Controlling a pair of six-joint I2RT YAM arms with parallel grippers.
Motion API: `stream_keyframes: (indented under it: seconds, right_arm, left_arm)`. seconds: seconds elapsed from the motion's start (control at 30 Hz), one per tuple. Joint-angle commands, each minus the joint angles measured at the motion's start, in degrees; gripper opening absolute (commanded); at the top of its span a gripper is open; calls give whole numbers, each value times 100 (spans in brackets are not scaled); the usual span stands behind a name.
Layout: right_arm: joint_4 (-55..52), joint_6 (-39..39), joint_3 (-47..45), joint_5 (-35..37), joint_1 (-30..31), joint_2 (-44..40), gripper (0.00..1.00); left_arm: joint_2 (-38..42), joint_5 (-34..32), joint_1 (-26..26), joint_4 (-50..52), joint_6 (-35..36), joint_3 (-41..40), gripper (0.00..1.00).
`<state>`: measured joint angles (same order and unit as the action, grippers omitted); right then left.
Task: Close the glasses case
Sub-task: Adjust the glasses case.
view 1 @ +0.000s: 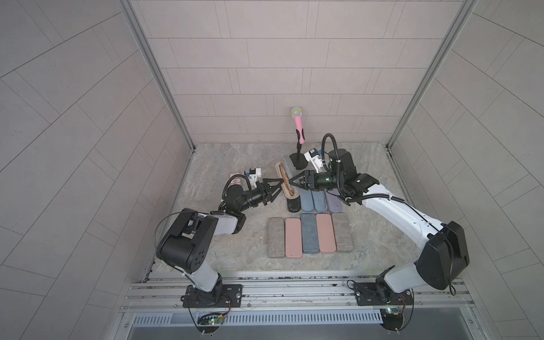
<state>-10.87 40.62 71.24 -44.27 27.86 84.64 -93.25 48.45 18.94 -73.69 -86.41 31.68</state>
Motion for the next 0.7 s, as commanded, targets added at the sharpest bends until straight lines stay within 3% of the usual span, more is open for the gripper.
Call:
stream_keyframes:
  seconds: [0.0,0.23,0.43,0.67]
  right_arm:
    - [275,-166,-7,58,-27,23,23]
    - [1122,249,-414,-287,-164,284,23]
    - [2832,1321,-1017,-784,-436,631,23]
    - [4097,2108,-1335,-1001,-501,956,22]
  left_arm:
    - [-51,130,5,-233,-81,-74,62]
    - [-19,155,3,-233,-120,-104,64]
    - [399,320,-261,-130,-269,-120,67]
    - [1077,455,-573,1223,422,-146,69]
